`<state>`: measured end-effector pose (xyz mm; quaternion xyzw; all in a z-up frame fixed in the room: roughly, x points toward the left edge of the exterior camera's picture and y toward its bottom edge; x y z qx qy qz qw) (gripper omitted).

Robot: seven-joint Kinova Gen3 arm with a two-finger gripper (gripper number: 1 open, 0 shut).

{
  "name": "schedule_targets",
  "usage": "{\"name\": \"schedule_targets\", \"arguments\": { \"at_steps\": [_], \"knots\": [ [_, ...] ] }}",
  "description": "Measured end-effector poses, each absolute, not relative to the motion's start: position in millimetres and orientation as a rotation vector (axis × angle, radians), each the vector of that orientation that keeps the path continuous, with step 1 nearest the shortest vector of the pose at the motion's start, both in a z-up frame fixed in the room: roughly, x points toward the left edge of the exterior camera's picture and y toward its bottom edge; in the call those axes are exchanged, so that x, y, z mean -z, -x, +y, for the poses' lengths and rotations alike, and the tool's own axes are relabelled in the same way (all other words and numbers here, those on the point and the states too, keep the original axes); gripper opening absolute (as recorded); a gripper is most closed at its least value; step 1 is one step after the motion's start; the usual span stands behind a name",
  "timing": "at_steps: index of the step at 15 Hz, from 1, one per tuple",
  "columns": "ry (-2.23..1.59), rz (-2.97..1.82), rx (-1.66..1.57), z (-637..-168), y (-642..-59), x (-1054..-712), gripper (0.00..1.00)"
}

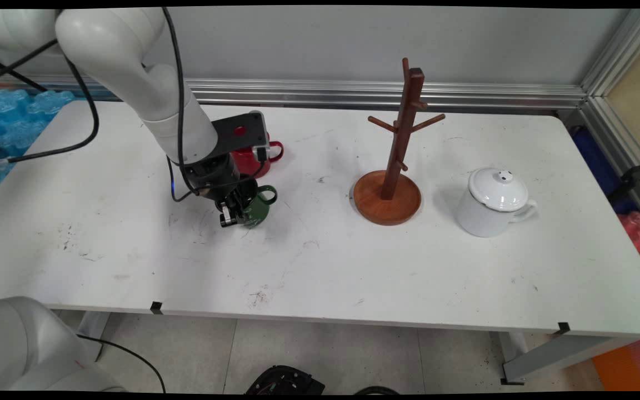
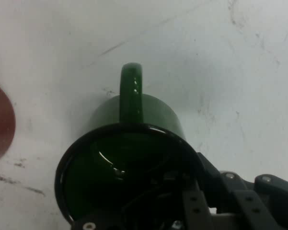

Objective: Place the picked object on the table

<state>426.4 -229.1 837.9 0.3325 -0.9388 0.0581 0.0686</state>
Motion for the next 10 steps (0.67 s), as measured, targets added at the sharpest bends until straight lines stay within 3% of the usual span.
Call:
{"name": "schedule_targets", "arguments": {
  "at_steps": [8, 9, 10],
  "knots": [
    [-0.989, -2.888, -0.155, -231.6, -413.1, -830.6, 0.00],
    [-0.987, -2.891, -0.154, -232.4, -411.0, -829.6, 1.00],
    [-0.984, -2.891, -0.154, -233.5, -409.1, -829.1, 1.00]
  ]
}}
